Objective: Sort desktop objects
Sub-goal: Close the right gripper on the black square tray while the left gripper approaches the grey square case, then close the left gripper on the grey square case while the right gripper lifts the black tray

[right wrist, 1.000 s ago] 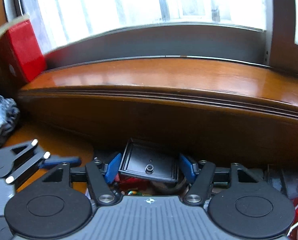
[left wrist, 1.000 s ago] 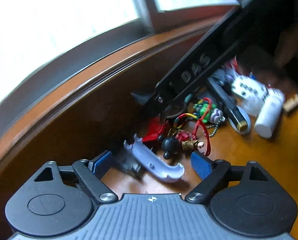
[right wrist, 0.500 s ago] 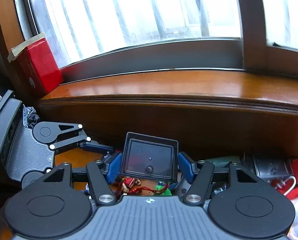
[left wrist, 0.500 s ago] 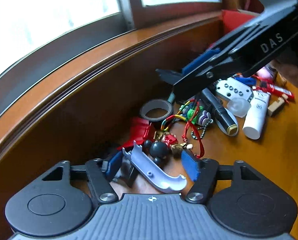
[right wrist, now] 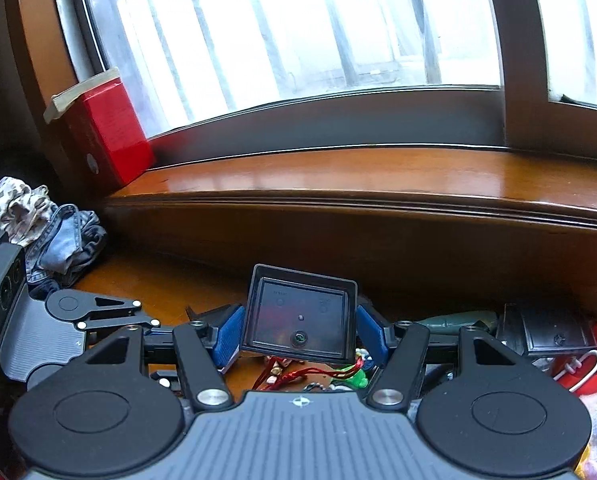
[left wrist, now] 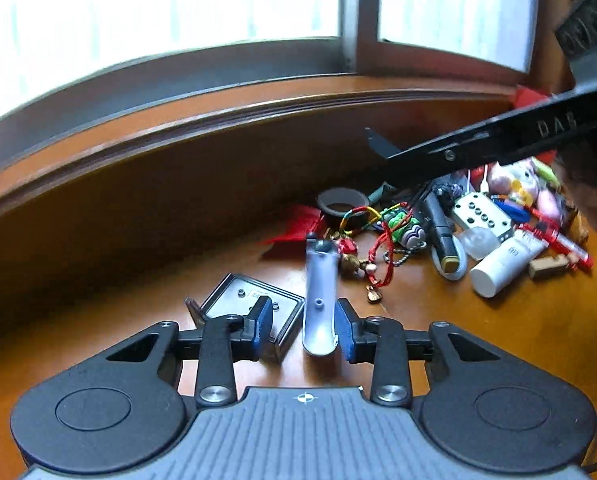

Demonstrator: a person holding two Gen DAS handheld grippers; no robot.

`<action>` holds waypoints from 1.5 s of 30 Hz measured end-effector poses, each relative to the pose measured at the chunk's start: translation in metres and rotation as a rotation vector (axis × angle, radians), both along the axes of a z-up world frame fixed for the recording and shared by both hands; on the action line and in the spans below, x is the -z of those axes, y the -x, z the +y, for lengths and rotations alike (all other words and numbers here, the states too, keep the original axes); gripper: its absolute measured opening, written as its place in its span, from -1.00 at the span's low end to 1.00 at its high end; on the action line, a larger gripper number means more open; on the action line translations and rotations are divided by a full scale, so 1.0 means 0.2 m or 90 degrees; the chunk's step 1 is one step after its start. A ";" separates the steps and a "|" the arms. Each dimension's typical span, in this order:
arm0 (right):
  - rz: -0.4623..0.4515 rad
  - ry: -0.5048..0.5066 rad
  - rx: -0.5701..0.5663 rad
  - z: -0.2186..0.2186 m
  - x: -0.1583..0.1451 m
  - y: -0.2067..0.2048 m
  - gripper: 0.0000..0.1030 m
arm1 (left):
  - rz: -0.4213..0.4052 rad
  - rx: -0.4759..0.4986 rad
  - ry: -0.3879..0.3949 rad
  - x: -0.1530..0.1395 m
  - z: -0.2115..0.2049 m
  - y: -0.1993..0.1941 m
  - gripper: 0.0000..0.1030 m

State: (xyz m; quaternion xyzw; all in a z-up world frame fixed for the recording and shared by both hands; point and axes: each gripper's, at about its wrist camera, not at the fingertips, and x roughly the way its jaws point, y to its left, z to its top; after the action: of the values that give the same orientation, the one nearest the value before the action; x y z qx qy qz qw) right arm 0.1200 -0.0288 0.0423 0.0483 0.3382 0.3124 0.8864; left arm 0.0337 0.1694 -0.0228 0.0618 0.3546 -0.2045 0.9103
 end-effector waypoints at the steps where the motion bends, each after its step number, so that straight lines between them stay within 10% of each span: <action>1: 0.000 0.000 -0.002 0.00 0.00 0.01 0.24 | 0.006 -0.010 0.010 0.00 0.00 0.01 -0.31; 19: -0.014 -0.008 -0.039 -0.08 0.00 0.08 0.24 | -0.013 -0.069 -0.060 0.05 0.04 0.10 0.61; 24: -0.012 -0.008 -0.039 -0.08 0.01 0.08 0.24 | -0.030 -0.068 -0.021 0.07 0.04 0.10 0.27; 45: -0.032 0.006 0.023 -0.31 -0.08 0.37 0.24 | -0.046 -0.220 0.028 -0.18 -0.29 0.28 0.26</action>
State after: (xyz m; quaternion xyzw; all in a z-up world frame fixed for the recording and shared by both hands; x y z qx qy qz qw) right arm 0.0453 -0.0906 0.0589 0.0425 0.3166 0.2959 0.9002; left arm -0.0222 0.1108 0.0138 -0.0128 0.3227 -0.0503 0.9451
